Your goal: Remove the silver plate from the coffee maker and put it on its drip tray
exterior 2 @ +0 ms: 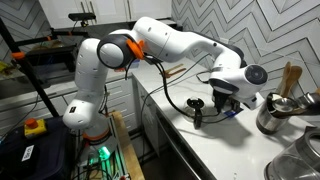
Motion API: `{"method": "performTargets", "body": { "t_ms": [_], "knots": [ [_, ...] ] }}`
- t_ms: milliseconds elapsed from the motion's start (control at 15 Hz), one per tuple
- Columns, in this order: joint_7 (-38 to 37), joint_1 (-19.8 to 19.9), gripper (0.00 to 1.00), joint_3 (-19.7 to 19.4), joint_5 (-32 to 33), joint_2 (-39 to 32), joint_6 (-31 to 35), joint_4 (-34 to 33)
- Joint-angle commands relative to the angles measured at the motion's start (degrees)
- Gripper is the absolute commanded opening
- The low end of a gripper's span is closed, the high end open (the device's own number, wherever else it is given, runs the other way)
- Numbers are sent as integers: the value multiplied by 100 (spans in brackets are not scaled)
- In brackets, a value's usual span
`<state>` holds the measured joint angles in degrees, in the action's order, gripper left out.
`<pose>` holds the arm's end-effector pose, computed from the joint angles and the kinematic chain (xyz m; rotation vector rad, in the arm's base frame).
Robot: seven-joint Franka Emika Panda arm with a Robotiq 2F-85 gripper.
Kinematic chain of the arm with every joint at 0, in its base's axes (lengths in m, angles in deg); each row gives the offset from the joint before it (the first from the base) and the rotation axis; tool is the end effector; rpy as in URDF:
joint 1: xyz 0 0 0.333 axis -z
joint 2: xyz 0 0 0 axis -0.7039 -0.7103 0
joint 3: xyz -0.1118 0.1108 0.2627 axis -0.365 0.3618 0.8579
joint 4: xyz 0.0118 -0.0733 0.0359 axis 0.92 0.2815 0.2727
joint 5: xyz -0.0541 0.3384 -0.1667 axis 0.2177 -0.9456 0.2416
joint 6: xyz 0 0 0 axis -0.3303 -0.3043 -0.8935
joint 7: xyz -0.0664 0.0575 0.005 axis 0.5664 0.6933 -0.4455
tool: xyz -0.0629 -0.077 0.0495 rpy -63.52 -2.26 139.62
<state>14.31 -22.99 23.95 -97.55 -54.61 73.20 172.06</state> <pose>0.6021 -0.2955 0.3881 -2.3879 0.8811 -0.4314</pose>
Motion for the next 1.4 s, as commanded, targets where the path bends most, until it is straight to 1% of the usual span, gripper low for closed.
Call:
{"method": "performTargets", "body": {
  "t_ms": [0,667,1333],
  "knots": [
    [122,-5,0,77,-250,-122,119,-85],
    [266,-87,0,179,-440,-213,229,-24],
    [462,-98,0,266,-896,-354,494,-49]
  ]
}}
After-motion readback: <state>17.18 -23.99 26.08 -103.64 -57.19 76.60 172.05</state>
